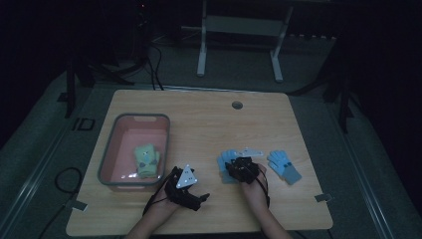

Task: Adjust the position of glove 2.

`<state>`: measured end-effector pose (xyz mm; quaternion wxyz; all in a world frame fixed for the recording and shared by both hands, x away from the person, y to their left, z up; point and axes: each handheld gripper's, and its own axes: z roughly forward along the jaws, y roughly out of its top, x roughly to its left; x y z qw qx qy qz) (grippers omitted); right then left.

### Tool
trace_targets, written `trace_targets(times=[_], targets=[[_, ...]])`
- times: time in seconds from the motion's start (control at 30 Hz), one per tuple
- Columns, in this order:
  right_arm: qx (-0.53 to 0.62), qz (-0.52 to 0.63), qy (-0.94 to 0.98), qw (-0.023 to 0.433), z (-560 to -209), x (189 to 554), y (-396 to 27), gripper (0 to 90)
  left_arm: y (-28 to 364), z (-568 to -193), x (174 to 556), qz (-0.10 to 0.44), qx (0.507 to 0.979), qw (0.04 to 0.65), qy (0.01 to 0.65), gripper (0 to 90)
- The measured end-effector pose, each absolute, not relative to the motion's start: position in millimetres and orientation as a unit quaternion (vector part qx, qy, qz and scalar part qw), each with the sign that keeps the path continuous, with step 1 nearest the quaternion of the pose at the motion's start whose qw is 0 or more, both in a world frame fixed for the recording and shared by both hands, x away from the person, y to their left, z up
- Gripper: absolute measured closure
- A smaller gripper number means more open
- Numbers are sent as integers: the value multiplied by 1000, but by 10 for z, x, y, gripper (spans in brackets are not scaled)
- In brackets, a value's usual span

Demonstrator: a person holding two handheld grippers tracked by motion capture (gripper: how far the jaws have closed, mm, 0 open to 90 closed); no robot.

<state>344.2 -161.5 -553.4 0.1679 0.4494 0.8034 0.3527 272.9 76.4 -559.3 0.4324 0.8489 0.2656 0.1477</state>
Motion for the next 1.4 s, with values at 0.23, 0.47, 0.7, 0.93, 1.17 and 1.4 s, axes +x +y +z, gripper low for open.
trace_targets(times=[0.23, 0.47, 0.7, 0.93, 1.17, 1.4], targets=[[429, 370, 807, 163, -5331, 3435, -1735, 629, 763, -5594, 2724, 148, 849, 433, 265, 24], [392, 385, 818, 172, -5099, 3460, -2058, 637, 761, -5596, 2722, 148, 849, 433, 264, 23], [370, 377, 832, 168, -5015, 3460, -2385, 648, 766, -5599, 2723, 147, 848, 434, 265, 23], [372, 373, 834, 165, -5040, 3438, -2751, 648, 761, -5603, 2723, 146, 849, 434, 264, 24], [376, 362, 838, 160, -5082, 3434, -3085, 634, 762, -5607, 2729, 144, 850, 431, 264, 23], [382, 346, 843, 153, -5136, 3492, -3494, 645, 758, -5616, 2731, 145, 851, 430, 264, 23]])
